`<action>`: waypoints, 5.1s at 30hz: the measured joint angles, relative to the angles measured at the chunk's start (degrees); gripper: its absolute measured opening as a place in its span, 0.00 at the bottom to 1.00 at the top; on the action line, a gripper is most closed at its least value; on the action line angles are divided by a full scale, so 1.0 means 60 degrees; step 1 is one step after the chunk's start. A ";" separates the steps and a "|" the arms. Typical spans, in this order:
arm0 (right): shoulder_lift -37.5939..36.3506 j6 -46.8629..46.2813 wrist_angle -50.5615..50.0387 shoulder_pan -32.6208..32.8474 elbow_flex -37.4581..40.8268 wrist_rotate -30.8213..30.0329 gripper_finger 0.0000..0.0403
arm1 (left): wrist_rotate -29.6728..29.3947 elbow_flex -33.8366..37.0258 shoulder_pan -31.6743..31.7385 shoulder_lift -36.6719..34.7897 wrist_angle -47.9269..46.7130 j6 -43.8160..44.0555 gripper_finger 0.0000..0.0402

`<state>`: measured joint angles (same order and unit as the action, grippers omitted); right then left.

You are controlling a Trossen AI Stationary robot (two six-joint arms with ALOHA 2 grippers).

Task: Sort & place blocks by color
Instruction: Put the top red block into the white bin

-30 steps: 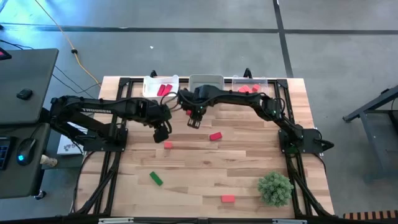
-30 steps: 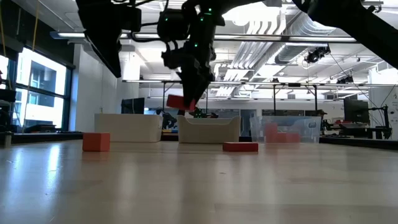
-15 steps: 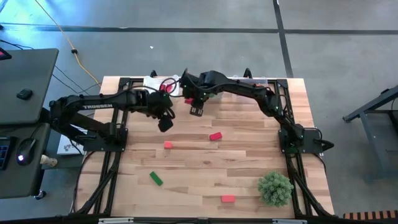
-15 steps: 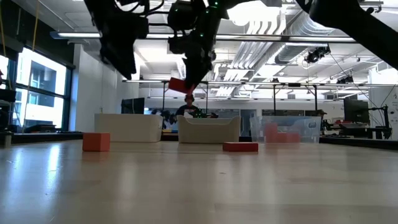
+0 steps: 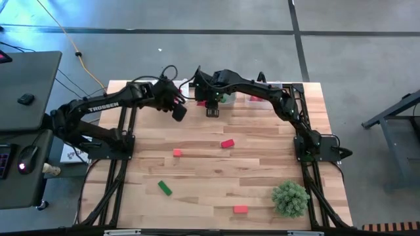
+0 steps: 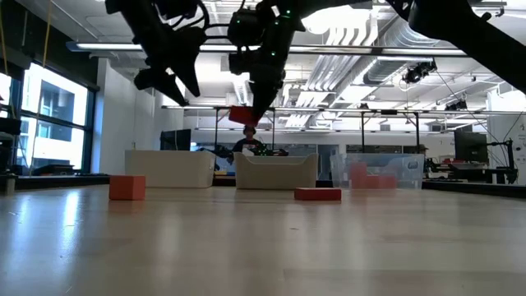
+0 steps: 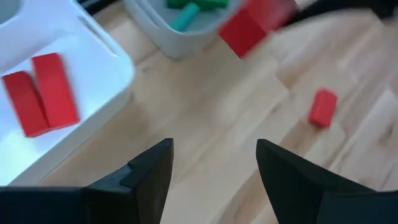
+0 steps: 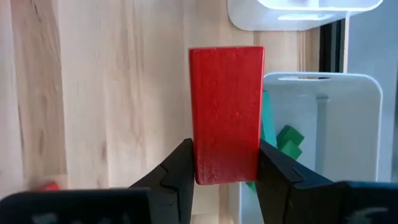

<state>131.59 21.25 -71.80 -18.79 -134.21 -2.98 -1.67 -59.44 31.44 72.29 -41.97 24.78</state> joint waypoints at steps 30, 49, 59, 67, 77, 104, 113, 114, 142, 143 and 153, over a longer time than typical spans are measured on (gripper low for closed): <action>0.0015 0.2288 0.2741 -0.0141 0.0000 0.0012 0.26 | 0.3147 0.0000 0.3032 0.0000 0.1864 0.2450 0.55; -0.0259 0.1928 0.4008 -0.0069 0.0018 -0.0174 0.26 | 0.3469 -0.0007 0.3184 0.0004 0.2573 0.3216 0.55; -0.0259 0.1746 0.4273 0.0057 0.0018 -0.0222 0.26 | 0.3351 -0.0004 0.3180 0.0004 0.2654 0.3272 0.54; -0.0251 0.1612 0.4291 0.0063 0.0018 -0.0423 0.26 | 0.3438 -0.0004 0.3180 0.0004 0.2694 0.3220 0.42; -0.0251 0.1283 0.4272 -0.0003 0.0018 -0.0484 0.26 | 0.3331 -0.0004 0.2946 0.0000 0.2857 0.3085 0.27; -0.0248 0.1258 0.4170 -0.0009 0.0004 -0.0920 0.34 | 0.3134 0.0000 0.2797 0.0007 0.3142 0.2493 0.27; -0.0251 0.1226 0.4093 -0.0021 0.0004 -0.1109 0.50 | 0.2902 0.0004 0.2776 0.0004 0.3116 0.2121 0.27; -0.0251 0.1245 0.4087 -0.0025 0.0004 -0.1181 0.51 | 0.2860 0.0004 0.2776 0.0004 0.3109 0.2061 0.27; -0.0255 -0.2455 0.2368 0.0523 0.0004 -0.2876 0.52 | 0.0323 0.0007 0.3638 0.0118 0.1372 -0.1543 0.27; -0.0255 -0.2664 0.2239 0.0576 0.0004 -0.2765 0.52 | 0.0310 0.0007 0.3659 0.0193 0.1331 -0.1611 0.27; -0.0255 -0.4662 0.1646 0.1075 0.0004 -0.2099 0.52 | 0.0153 0.0007 0.3767 0.1368 0.0890 -0.2422 0.27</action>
<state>130.06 -6.73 -61.93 -12.34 -134.19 -15.58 -0.75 -59.40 54.04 80.50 -36.63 10.25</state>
